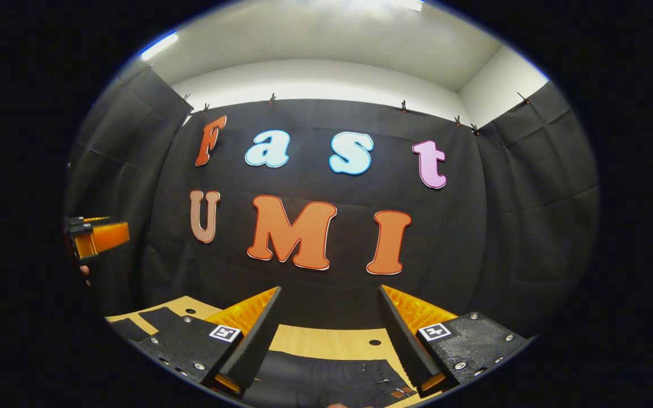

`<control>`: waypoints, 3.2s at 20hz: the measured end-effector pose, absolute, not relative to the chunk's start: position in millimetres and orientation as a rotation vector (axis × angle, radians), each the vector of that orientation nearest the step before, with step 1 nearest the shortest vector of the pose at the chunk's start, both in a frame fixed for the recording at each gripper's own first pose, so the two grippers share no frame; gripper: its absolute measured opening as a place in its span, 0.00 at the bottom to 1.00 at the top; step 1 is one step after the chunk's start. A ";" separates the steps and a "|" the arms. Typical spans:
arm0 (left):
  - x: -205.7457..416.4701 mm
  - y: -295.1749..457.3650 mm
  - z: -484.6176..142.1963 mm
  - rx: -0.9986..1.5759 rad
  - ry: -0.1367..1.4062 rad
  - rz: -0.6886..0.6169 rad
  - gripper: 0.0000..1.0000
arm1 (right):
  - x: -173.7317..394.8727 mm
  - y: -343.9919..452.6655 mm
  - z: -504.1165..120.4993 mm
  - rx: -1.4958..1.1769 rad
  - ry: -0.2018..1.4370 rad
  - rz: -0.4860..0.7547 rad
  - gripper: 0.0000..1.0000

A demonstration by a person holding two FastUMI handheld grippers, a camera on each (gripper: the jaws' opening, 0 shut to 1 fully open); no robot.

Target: Grasp the waist and the cuffs of the jeans and fold them to make the two legs overlap; first hold the waist and fold one-third of the jeans toward the cuffs, then hold the cuffs and fold the remaining one-third in the same direction to finish folding.

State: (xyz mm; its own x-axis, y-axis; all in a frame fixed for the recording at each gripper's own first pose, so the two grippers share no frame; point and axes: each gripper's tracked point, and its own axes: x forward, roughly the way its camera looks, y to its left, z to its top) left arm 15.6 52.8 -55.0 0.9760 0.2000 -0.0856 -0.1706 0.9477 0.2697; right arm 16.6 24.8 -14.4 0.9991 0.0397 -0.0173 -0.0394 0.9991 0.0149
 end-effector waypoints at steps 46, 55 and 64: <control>-178.4 368.1 -321.2 -0.211 1.141 1.118 0.98 | -2.4 -95.8 -412.6 0.570 1.172 -0.255 0.96; -232.8 393.2 -362.2 -0.481 1.282 1.257 0.98 | -47.7 -101.3 -487.7 0.731 1.400 -0.426 0.96; -269.5 425.4 -386.2 -0.659 1.317 1.418 0.98 | -49.6 -118.6 -522.8 0.771 1.452 -0.558 0.90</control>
State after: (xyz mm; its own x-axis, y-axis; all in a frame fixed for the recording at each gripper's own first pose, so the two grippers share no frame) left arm -269.5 425.4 -386.2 -0.3052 0.3151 -0.8987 -0.9194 0.1482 0.3642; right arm -49.6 -118.6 -522.8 0.0649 0.1150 -0.9912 0.7496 0.6501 0.1245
